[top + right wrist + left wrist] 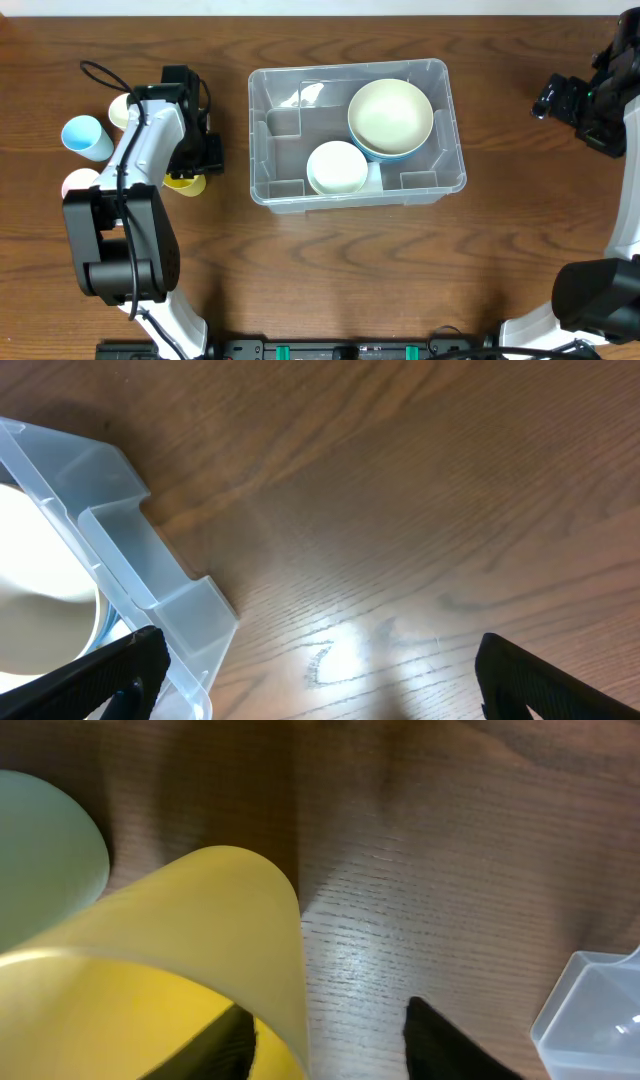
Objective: Pack container
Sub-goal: 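Grip the front yellow cup with the left gripper and lift it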
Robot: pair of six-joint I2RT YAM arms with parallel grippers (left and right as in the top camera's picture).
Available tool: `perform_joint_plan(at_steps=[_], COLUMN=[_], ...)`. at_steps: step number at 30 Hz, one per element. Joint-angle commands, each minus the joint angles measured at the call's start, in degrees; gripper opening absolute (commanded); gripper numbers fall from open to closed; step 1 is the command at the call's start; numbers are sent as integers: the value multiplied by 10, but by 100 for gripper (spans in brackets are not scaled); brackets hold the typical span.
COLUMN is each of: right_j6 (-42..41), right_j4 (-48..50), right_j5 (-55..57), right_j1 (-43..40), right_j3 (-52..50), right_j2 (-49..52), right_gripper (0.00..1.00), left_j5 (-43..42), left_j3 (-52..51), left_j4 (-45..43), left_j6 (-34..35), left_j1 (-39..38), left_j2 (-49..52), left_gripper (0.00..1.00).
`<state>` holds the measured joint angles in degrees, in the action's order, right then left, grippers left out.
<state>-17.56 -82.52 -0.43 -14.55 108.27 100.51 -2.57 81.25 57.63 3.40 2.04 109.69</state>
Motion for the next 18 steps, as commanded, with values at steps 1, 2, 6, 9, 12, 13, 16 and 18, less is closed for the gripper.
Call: perform_joint_plan(at_steps=[1,2,6,9,12,13,16,18], right_j6=[-6,-6,-6,-6,-6,-6,-6,-6], right_j4=[0,0,0,0,0,0,0,0], right_j5=[0,0,0,0,0,0,0,0], right_j1=[-1,-1,-1,-1,-1,-1,-1,-1], right_j3=[7,7,7,7,7,7,7,7], right_j2=[-3,-3,-3,-3,-3,-3,-3,-3], right_gripper=[99,99,99,99,99,99,99,99], left_j5=[7,7,7,7,7,7,11,21], left_j3=[-4,-4,-4,-4,-4,-4,-4,-2], left_j4=[1,1,1,2,4,5,10,19], left_j6=[3,3,4,4,4,4,15,19], left_j1=[3,3,3,3,3,3,3,3], left_j2=[3,3,3,3,3,3,2,1], left_gripper=[43,43,28,13,6,6,6,6])
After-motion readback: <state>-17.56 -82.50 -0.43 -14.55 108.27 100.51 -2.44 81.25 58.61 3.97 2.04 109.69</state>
